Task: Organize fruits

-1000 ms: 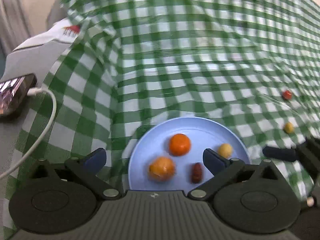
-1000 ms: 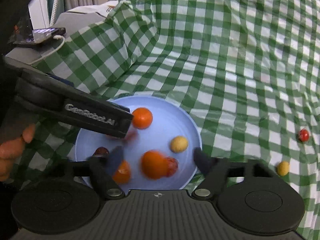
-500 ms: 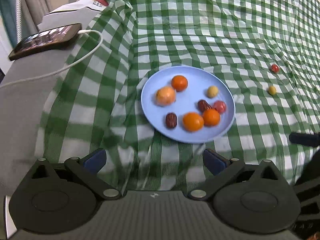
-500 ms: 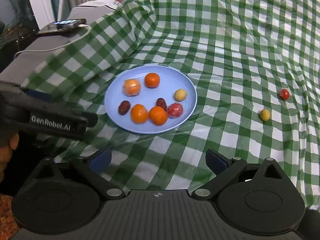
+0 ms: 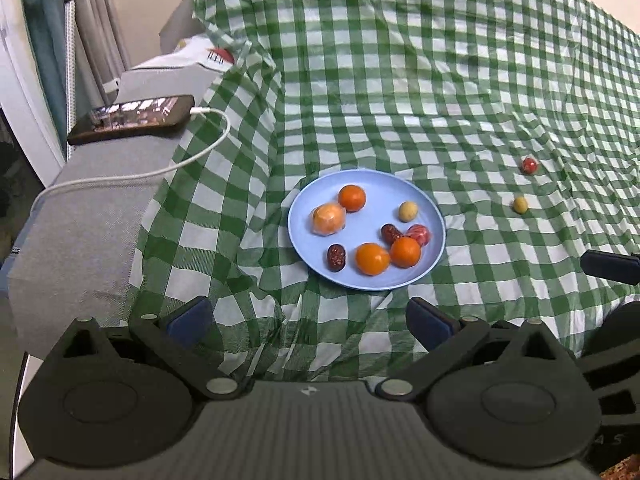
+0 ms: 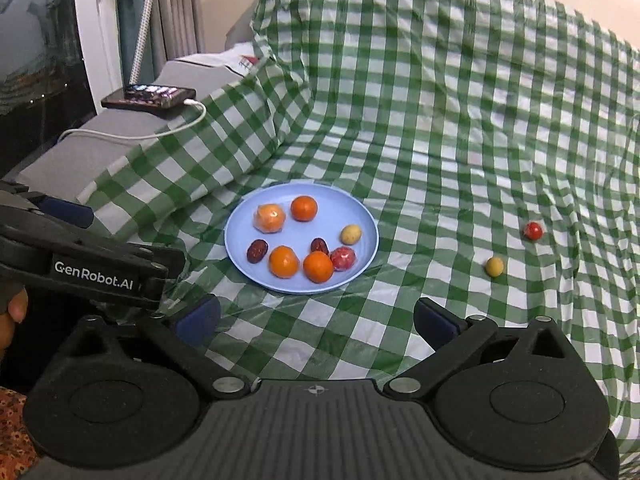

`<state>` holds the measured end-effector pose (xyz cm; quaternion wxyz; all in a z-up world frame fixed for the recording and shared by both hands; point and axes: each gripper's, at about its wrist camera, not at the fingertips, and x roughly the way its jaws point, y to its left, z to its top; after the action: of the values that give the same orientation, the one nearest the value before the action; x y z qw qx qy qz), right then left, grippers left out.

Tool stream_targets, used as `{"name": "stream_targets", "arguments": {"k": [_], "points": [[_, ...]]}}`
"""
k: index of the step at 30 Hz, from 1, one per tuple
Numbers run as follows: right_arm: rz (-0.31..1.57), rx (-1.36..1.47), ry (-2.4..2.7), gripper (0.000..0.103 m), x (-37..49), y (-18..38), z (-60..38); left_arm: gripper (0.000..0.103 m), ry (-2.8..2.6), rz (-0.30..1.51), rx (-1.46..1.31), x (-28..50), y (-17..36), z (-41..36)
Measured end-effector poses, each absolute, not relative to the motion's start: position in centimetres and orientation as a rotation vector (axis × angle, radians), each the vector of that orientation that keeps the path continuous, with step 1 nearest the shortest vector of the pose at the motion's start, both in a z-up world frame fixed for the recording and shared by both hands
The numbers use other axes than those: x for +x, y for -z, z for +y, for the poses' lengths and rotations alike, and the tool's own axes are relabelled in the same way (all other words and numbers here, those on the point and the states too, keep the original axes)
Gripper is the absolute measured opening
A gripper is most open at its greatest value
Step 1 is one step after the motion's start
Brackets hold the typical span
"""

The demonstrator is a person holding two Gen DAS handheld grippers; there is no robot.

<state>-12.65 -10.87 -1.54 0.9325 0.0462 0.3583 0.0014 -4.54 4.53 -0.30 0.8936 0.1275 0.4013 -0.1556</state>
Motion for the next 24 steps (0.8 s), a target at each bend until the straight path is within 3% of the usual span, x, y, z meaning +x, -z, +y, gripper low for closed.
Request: {"name": "stream_targets", "arguments": {"k": [24], "points": [[0.692, 0.086, 0.009, 0.102, -14.0, 0.4, -10.6, 0.103, 0.317, 0.787, 0.257, -5.8, -1.0, 5.1]]}}
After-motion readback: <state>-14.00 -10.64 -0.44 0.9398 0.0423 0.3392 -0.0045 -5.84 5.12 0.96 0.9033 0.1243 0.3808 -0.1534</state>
